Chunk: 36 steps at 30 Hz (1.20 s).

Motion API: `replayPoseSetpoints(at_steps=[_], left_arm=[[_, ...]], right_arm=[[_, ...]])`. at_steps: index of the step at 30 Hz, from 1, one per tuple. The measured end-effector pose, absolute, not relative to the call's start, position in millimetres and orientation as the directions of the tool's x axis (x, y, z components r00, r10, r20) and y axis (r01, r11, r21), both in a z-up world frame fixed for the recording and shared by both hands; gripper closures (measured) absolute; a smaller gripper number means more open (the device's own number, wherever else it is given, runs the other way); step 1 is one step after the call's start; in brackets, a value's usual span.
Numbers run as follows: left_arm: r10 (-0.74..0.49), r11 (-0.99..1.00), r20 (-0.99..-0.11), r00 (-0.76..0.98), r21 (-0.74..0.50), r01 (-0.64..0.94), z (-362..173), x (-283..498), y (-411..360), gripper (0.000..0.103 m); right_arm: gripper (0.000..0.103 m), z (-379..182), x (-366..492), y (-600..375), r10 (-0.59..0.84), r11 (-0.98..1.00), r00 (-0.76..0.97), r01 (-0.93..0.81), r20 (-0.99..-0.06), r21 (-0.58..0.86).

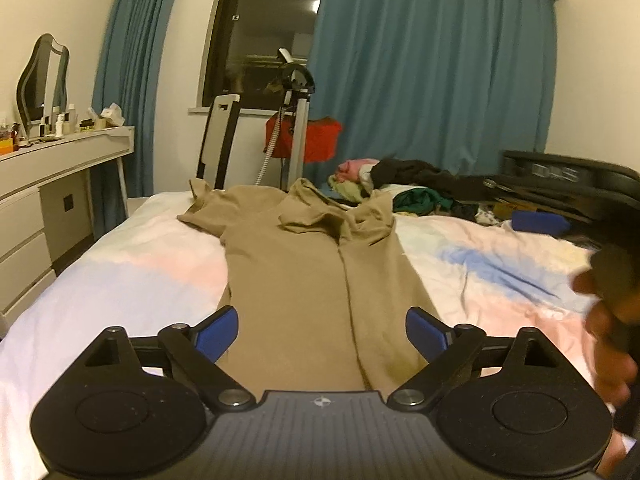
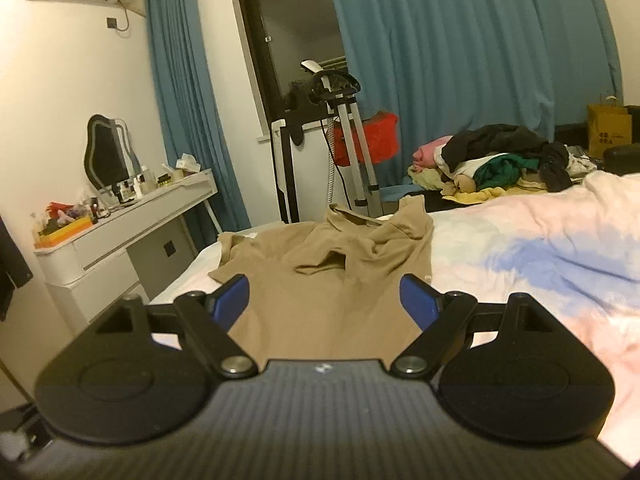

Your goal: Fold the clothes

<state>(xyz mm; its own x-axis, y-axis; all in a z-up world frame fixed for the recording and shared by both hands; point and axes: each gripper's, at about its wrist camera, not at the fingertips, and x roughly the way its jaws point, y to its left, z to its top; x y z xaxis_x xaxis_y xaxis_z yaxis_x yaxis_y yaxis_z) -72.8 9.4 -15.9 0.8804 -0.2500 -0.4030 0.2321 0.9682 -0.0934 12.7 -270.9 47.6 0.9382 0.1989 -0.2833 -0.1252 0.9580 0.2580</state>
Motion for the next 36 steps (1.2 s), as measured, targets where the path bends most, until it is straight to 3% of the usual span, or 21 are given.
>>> replayPoseSetpoints(at_steps=[13,20,26,32,36], left_arm=[[-0.213,0.977,-0.424,0.880,-0.092,0.192,-18.6,-73.5,9.8,0.006],[-0.207,0.978,-0.405,0.891,-0.100,0.182,31.9,-83.7,-5.2,0.003],[-0.237,0.971,-0.384,0.892,-0.123,0.205,66.9,-93.0,-15.4,0.003],[-0.204,0.979,-0.373,0.905,-0.052,0.199,76.9,-76.8,-17.9,0.003],[-0.196,0.981,-0.368,0.909,-0.078,0.180,69.5,-44.5,-4.8,0.003]], right_arm=[[0.019,40.3,-16.5,-272.8,0.187,0.952,0.950,-0.112,-0.250,0.286],[0.019,69.1,-28.4,-294.5,0.165,0.923,0.964,-0.076,-0.210,0.377],[0.019,77.6,-43.0,-302.5,0.138,0.931,0.971,-0.060,-0.195,0.361],[0.019,73.2,-49.7,-305.2,0.135,0.938,0.974,-0.066,-0.183,0.341],[0.019,61.2,-37.5,-305.5,0.109,0.947,0.972,-0.038,-0.208,0.319]])
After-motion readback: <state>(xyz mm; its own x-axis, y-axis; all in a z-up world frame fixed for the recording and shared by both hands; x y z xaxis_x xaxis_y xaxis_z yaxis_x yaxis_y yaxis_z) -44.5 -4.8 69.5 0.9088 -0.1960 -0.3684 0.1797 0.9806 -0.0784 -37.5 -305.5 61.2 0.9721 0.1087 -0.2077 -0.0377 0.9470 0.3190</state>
